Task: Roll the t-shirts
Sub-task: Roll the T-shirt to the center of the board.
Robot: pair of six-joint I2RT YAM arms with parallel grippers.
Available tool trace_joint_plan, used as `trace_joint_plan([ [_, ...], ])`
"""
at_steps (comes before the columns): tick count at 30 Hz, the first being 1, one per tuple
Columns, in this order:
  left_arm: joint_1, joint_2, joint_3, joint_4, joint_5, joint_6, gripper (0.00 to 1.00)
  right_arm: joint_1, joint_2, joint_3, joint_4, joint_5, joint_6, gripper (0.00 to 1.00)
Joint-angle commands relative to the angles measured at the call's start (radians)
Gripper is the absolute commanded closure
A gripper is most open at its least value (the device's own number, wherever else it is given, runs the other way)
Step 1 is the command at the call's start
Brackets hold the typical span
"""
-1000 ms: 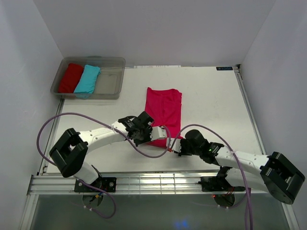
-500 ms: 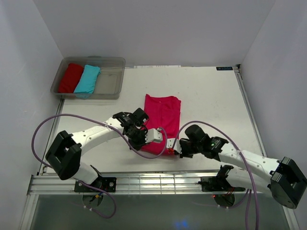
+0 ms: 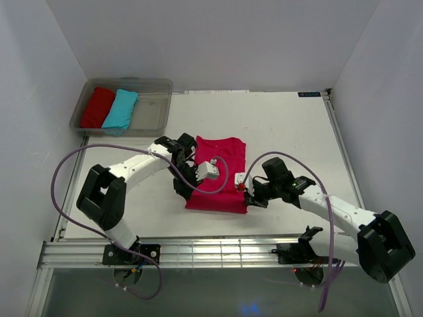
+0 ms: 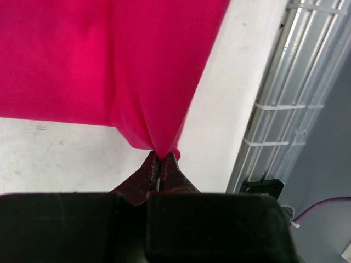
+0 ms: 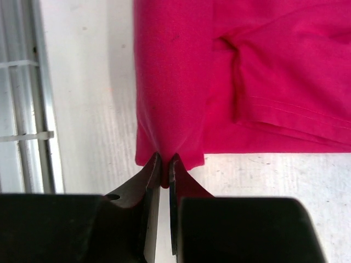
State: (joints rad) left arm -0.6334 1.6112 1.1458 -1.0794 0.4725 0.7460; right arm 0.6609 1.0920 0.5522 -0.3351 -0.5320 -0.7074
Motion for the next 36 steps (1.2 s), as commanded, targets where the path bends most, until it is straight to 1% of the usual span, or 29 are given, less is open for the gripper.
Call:
trace_joint_plan([
  [1,0.046,0.039,0.046,-0.022,0.031,0.032,1.00,-0.050,0.060,0.048,0.074,-0.033,0.029,0.92],
  [3,0.069,0.084,0.064,-0.005,-0.004,0.030,1.00,-0.070,0.084,0.049,0.087,-0.031,0.031,0.92],
  [5,0.093,0.119,0.083,0.019,-0.032,0.007,1.00,-0.104,0.120,0.058,0.119,-0.026,0.065,0.92],
  [9,0.123,0.209,0.169,0.029,-0.049,-0.029,1.00,-0.147,0.158,0.084,0.188,-0.026,0.158,0.91],
  [11,0.127,0.228,0.187,0.036,-0.060,-0.040,1.00,-0.155,0.172,0.091,0.212,0.000,0.195,0.86],
  [13,0.127,0.251,0.207,0.036,-0.061,-0.050,1.00,-0.159,0.177,0.092,0.212,0.021,0.198,0.74],
  [16,0.126,0.269,0.219,0.036,-0.061,-0.062,1.00,-0.168,0.152,0.088,0.214,0.043,0.224,0.67],
  [17,0.126,0.273,0.221,0.036,-0.066,-0.062,1.00,-0.170,0.119,0.086,0.215,0.047,0.236,0.65],
  [18,0.127,0.276,0.223,0.038,-0.069,-0.065,1.00,-0.170,0.099,0.086,0.217,0.061,0.274,0.61],
  [20,0.126,0.288,0.229,0.045,-0.080,-0.082,1.00,-0.170,0.034,0.097,0.214,0.073,0.325,0.58],
  [23,0.127,0.306,0.241,0.049,-0.089,-0.106,1.00,-0.170,-0.059,0.085,0.238,0.044,0.426,0.56],
  [24,0.127,0.308,0.239,0.052,-0.095,-0.111,1.00,-0.169,-0.079,0.066,0.310,0.032,0.465,0.57],
  [25,0.126,0.309,0.241,0.058,-0.097,-0.123,1.00,-0.155,-0.107,0.043,0.362,0.032,0.549,0.60],
  [26,0.126,0.312,0.241,0.059,-0.098,-0.128,1.00,-0.143,-0.112,-0.012,0.410,0.035,0.581,0.69],
  [27,0.126,0.312,0.241,0.062,-0.098,-0.131,1.00,-0.100,-0.109,-0.040,0.497,0.049,0.609,0.72],
  [29,0.126,0.314,0.246,0.068,-0.095,-0.145,1.00,-0.048,-0.063,-0.096,0.568,0.075,0.678,0.80],
  [30,0.126,0.314,0.249,0.068,-0.094,-0.151,1.00,-0.006,-0.041,-0.107,0.638,0.082,0.698,0.83],
  [32,0.126,0.312,0.253,0.068,-0.092,-0.163,0.99,0.028,0.025,-0.124,0.717,0.087,0.766,0.84],
  [33,0.126,0.311,0.256,0.068,-0.094,-0.169,0.99,0.049,0.048,-0.135,0.795,0.087,0.781,0.85],
  [36,0.127,0.305,0.258,0.070,-0.095,-0.174,0.97,0.054,0.141,-0.120,0.831,0.127,0.830,0.87],
])
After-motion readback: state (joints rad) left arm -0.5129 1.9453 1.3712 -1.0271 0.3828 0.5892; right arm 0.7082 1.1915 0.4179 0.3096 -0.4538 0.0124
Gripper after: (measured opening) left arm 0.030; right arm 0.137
